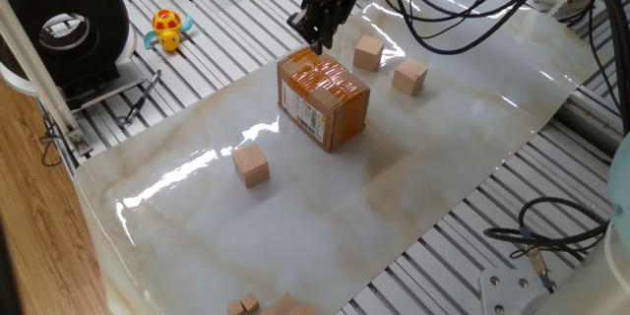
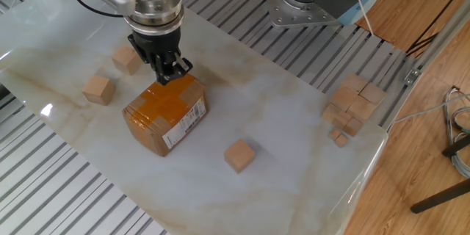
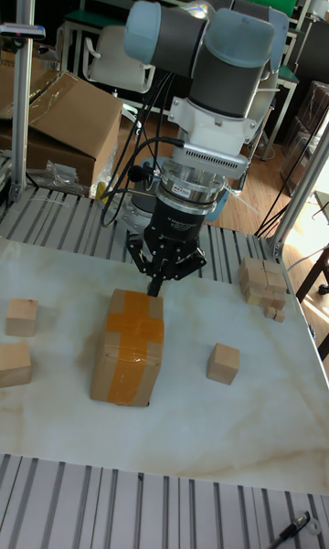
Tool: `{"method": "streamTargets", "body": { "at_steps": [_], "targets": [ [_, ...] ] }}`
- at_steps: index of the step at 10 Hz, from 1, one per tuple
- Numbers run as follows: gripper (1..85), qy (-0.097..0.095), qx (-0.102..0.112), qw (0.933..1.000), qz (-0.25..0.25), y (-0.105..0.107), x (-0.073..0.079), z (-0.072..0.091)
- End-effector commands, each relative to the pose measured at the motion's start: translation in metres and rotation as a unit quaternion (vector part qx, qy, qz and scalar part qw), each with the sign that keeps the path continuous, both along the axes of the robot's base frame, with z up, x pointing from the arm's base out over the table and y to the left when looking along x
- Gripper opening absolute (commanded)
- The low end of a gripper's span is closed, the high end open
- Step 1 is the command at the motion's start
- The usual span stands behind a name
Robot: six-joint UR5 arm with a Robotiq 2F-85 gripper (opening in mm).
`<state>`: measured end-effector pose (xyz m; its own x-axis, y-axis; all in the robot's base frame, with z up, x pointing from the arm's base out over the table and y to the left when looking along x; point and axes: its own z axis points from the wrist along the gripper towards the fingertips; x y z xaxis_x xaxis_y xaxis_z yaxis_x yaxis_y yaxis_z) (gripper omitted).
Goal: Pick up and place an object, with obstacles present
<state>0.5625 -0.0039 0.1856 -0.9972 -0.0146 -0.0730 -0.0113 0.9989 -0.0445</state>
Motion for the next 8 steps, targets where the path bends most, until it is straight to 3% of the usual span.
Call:
{"method": "streamTargets", "body": {
  "at_steps": [1,6,8],
  "targets": [
    [10.7,-0.004,0.002,1.0000,0.002,0.000,0.001,-0.001],
    [10.3,-0.004,-0.012,0.9990,0.042,-0.029,-0.010,-0.008],
    [18.0,-0.009,0.003,0.9993,0.038,-0.023,-0.010,-0.010]
  ]
}}
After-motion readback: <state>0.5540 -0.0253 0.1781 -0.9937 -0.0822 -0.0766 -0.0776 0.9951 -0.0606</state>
